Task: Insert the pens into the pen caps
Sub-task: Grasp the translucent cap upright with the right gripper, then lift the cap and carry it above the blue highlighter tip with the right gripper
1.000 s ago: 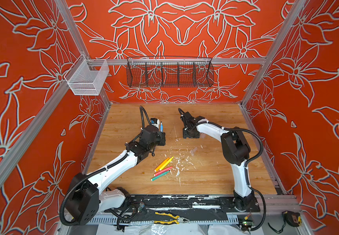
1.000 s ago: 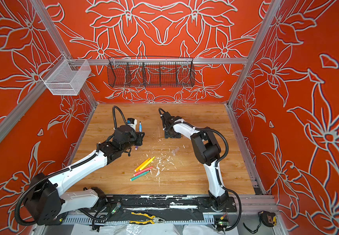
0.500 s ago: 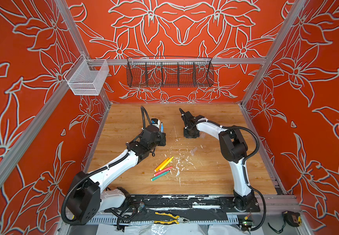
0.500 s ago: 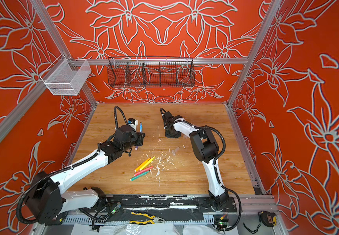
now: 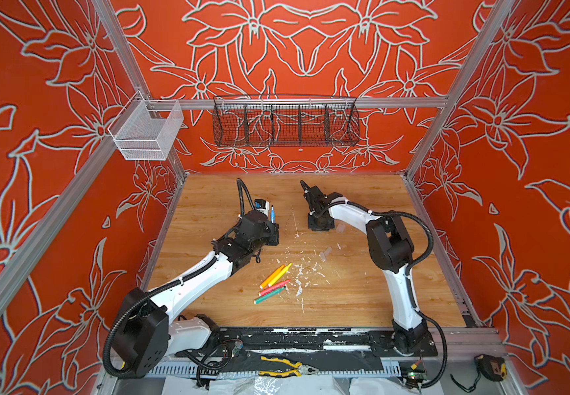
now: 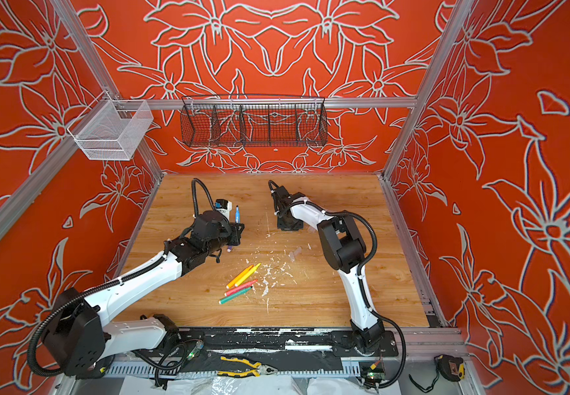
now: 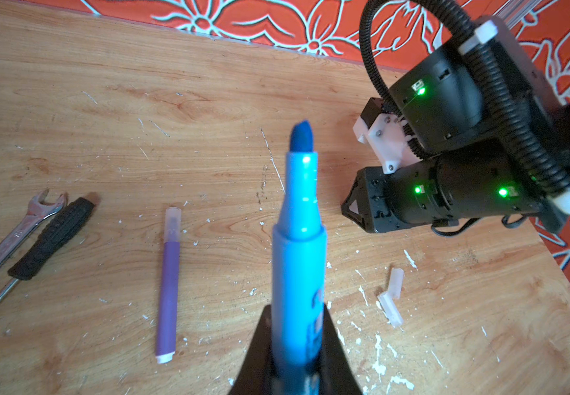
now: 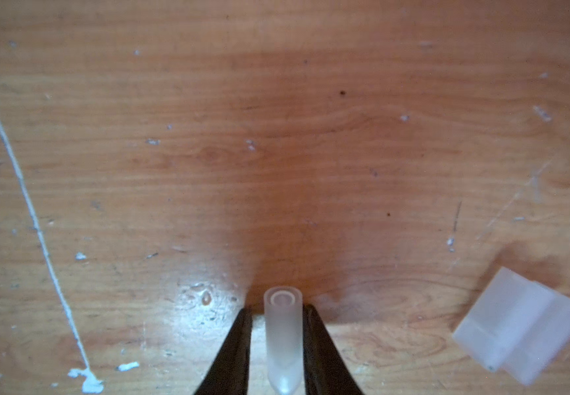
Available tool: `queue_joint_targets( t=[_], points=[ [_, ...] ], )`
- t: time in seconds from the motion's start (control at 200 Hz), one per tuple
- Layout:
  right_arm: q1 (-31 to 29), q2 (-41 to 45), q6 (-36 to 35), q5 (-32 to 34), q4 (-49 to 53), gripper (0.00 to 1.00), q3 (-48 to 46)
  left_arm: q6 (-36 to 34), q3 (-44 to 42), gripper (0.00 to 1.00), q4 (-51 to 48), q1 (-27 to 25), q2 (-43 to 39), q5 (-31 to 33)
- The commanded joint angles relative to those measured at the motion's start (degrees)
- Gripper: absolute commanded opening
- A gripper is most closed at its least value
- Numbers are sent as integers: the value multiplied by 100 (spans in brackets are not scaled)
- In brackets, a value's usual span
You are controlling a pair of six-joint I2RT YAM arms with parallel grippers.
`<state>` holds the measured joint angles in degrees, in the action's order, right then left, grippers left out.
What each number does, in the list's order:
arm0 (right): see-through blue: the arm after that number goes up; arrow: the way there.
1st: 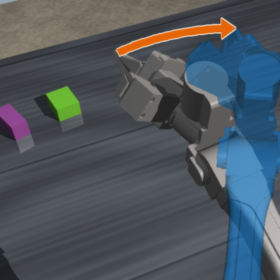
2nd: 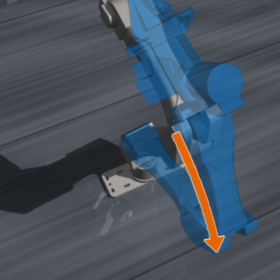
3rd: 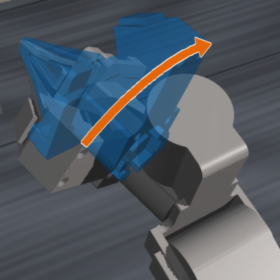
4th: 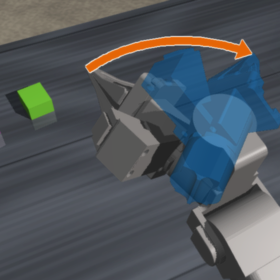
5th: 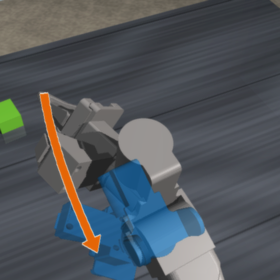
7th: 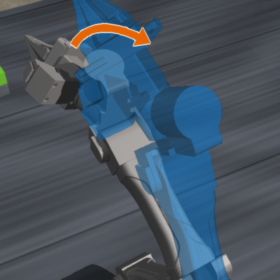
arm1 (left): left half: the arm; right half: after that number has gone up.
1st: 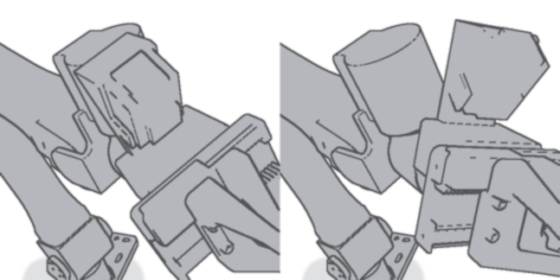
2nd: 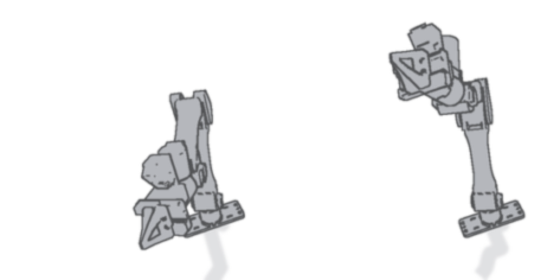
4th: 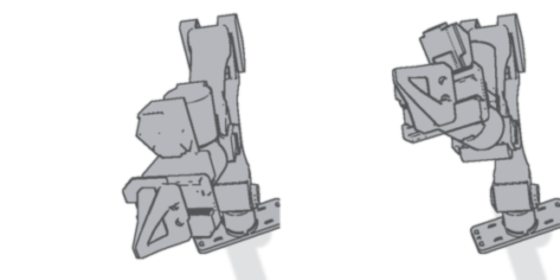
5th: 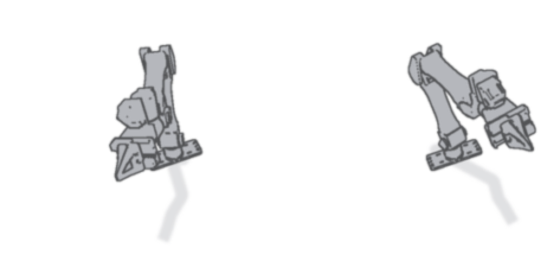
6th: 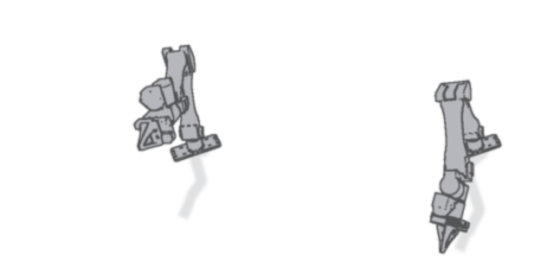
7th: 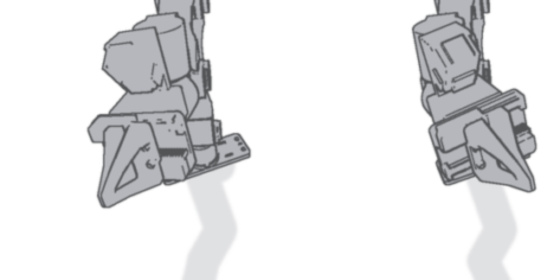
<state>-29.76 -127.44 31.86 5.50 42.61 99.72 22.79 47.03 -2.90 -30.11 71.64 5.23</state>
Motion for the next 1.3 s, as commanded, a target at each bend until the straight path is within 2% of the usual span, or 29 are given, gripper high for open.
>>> queue_joint_targets(
  t=[0.0,0.25,0.58,1.006,1.296],
  points=[
    [3,-343,-40,197,355,28,-16,-1,84,0,87,-21,-7,-49],
    [1,-326,-30,162,346,18,-39,-11,83,0,92,-21,-3,-65],
    [-3,-127,18,-3,245,11,-213,-1,136,0,109,-21,121,-172],
    [-2,1078,130,689,-14,6,-931,-100,269,0,1,-21,266,-159],
    [-1,2366,352,906,-119,6,-1171,-40,201,0,345,-22,326,-907]
  ],
)
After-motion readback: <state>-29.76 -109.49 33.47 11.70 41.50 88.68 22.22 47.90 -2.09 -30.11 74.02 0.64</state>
